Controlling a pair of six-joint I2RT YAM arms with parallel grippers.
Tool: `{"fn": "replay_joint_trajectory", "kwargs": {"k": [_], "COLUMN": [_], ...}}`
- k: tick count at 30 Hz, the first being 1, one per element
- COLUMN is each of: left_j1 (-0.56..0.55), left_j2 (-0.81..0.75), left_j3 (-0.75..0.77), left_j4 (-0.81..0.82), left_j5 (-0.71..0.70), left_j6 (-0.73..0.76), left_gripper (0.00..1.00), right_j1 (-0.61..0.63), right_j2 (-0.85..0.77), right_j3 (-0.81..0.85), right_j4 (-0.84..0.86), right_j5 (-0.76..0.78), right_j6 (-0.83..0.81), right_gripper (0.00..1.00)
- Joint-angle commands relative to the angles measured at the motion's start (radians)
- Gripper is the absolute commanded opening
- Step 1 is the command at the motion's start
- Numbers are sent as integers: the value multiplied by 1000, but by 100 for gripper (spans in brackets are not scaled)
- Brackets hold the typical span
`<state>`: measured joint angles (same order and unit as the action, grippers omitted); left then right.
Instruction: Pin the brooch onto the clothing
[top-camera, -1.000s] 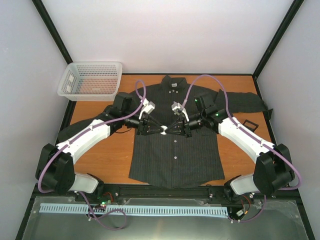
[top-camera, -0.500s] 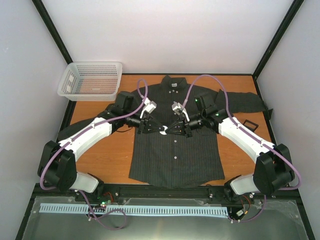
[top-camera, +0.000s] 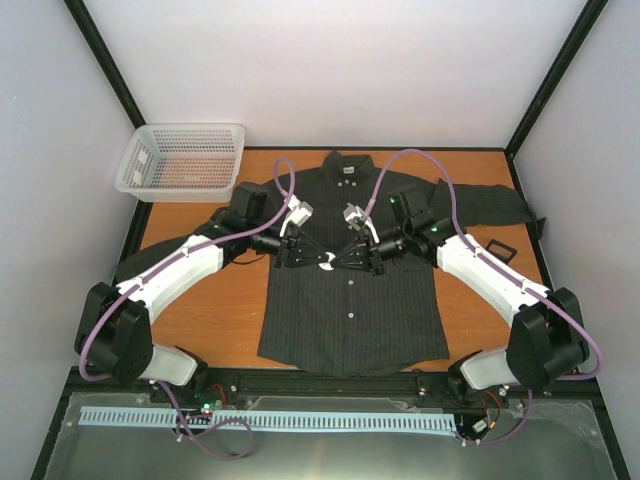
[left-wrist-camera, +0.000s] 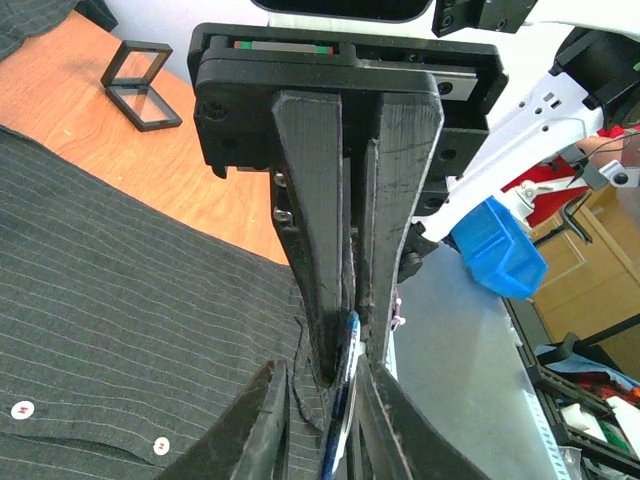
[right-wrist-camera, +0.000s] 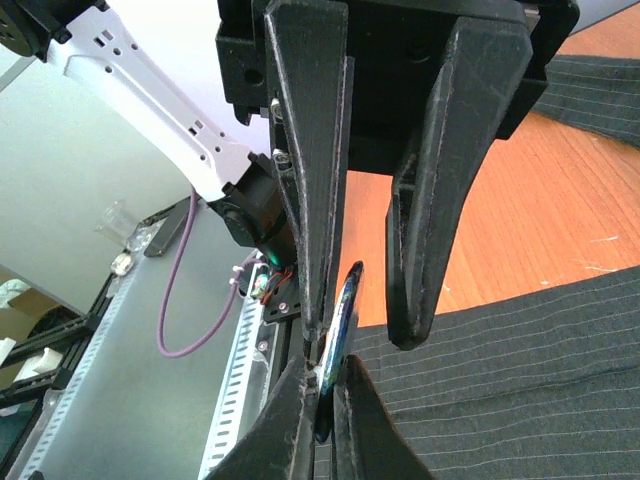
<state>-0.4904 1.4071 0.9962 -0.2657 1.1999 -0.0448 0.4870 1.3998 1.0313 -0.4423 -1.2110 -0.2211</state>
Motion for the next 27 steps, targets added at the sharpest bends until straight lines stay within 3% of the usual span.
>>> {"fn": "replay_joint_trajectory", "kwargs": {"k": [1,5,13,17,20,27], "left_j1": [-8,-8,-8,-7,-8,-8], "left_j2": [-32,-43,-31,-34,-43,-145], "left_j3": [30,26,34,35,35,-44], "left_j4": [11,18,16,12,15,211], "left_j5": [9,-5,0,-3,-26,-245], "left_j6": [14,12,13,19,13,-137], "left_gripper": [24,24,13,1,1,1], "right_j1": [2,2,4,4,4,4], "right_j2": [-5,-7,-7,-8,-21,-109], "right_j3": [0,0,2,2,-1,-74], "right_j4": [-10,-9,-8,-8,1,166], "right_j5": [-31,-32,-39,-34,-8,152], "right_j6": [-11,-10,-7,-6,6,150], "right_gripper": [3,3,3,3,3,41]}}
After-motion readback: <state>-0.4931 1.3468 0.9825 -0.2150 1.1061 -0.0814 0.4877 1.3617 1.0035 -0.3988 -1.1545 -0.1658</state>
